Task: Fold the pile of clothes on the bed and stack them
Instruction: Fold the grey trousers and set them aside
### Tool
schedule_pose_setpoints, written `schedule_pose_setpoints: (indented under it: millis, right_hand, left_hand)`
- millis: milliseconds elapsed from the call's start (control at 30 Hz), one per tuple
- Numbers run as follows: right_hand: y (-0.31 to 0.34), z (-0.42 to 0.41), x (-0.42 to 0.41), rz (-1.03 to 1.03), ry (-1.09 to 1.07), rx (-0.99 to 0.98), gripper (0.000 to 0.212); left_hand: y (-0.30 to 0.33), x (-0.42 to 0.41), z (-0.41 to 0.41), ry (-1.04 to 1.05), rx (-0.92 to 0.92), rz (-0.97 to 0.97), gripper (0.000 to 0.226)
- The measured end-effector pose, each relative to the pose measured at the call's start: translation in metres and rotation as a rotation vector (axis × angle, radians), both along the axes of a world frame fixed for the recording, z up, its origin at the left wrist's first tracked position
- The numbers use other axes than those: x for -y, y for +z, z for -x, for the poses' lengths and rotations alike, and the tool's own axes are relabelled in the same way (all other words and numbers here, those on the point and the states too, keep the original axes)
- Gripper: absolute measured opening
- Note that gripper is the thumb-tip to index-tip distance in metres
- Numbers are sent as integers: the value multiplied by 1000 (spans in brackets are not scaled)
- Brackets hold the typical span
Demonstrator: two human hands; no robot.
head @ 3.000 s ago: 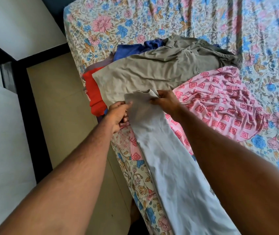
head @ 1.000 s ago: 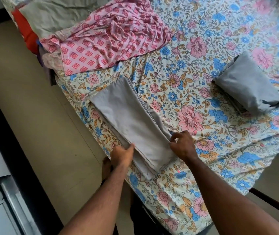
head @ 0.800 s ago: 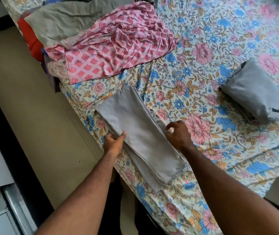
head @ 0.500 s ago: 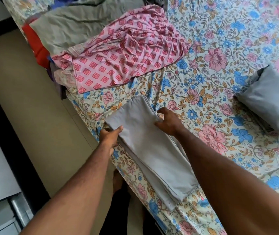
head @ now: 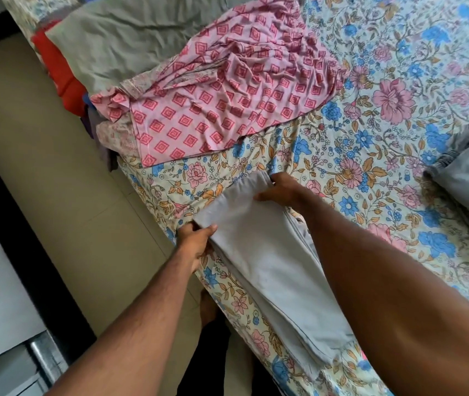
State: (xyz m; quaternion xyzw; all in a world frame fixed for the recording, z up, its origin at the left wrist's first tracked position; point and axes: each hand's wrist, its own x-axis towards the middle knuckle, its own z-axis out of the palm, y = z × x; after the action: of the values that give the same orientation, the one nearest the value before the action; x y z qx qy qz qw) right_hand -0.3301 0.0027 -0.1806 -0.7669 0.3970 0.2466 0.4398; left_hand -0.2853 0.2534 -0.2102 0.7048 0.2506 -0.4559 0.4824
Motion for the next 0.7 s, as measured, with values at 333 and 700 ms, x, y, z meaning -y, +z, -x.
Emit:
schedule_pose_setpoints:
  millis: [333,700]
  right_hand:
    - [42,-66,18,-132,-266,394,17]
    - [110,-38,26,-208,-250,601,32]
  left_hand:
    - [44,38,-118,-104,352,19,23]
    - [111,25,-130,-265,605,265,34]
